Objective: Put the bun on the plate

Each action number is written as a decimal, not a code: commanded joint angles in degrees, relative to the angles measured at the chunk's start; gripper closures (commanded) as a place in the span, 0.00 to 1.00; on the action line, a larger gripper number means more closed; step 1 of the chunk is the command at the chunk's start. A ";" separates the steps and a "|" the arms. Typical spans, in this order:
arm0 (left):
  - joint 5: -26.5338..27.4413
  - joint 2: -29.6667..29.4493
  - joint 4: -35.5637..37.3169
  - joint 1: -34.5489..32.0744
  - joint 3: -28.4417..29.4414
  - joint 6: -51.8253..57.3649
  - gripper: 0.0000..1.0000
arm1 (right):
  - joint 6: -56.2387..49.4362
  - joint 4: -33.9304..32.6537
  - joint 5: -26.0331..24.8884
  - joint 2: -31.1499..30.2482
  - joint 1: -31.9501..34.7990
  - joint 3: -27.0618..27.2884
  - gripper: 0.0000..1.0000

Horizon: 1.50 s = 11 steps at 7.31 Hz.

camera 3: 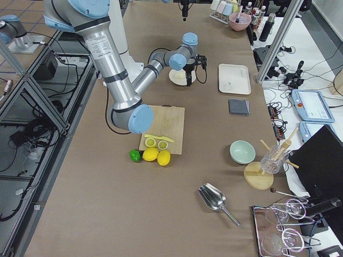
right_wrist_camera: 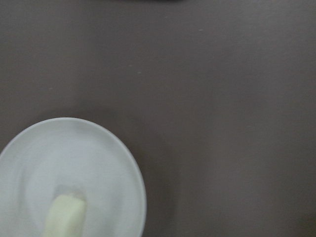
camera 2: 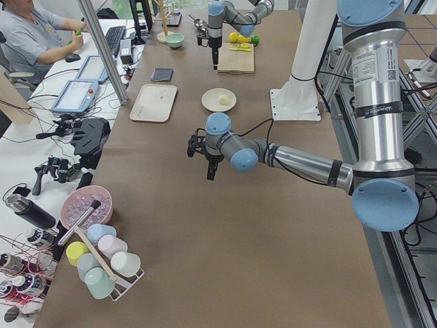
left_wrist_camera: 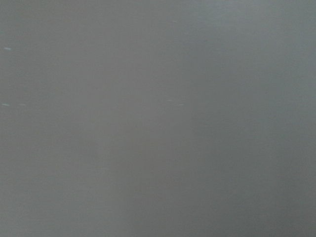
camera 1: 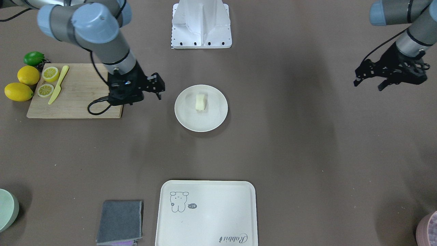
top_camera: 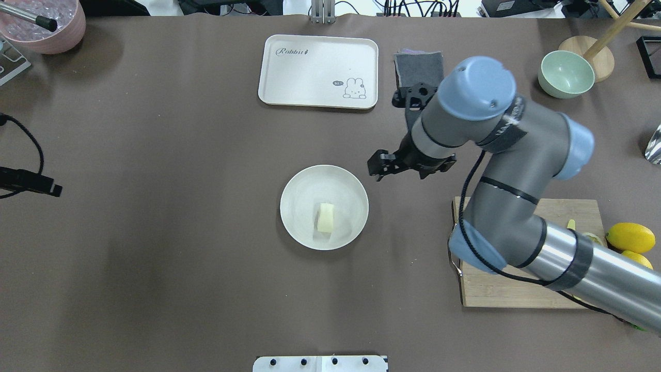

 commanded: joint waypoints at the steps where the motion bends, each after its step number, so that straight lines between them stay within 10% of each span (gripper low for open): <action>1: -3.66 3.20 3.89 -11.92 5.04 18.72 0.03 | -23.19 -0.62 7.95 -12.88 12.97 1.44 0.00; 2: -11.00 4.52 6.51 -14.67 6.38 19.39 0.03 | -32.45 -0.80 8.42 -18.07 18.43 1.00 0.00; 6: -7.65 7.25 6.98 -16.89 7.26 23.88 0.03 | -67.26 -2.37 9.83 -24.19 37.25 -12.84 0.00; 11: -7.56 7.17 6.80 -19.09 7.10 23.88 0.03 | -70.95 -2.29 12.83 -24.45 42.30 -17.64 0.00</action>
